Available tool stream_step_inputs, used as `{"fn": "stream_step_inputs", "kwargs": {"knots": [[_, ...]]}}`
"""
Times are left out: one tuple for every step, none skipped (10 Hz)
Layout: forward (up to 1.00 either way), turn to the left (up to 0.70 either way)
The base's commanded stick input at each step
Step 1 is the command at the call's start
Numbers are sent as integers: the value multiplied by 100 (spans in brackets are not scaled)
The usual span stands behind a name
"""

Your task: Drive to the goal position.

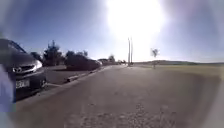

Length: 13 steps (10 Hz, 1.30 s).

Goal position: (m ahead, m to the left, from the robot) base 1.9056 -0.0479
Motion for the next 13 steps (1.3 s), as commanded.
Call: {"fn": "stream_step_inputs", "kwargs": {"knots": [[100,-40],[100,-40],[100,-40],[100,-40],[100,-40],[100,-38],[100,-32],[100,-26],[100,-20],[100,-13],[100,-7],[100,-1],[100,0]]}}
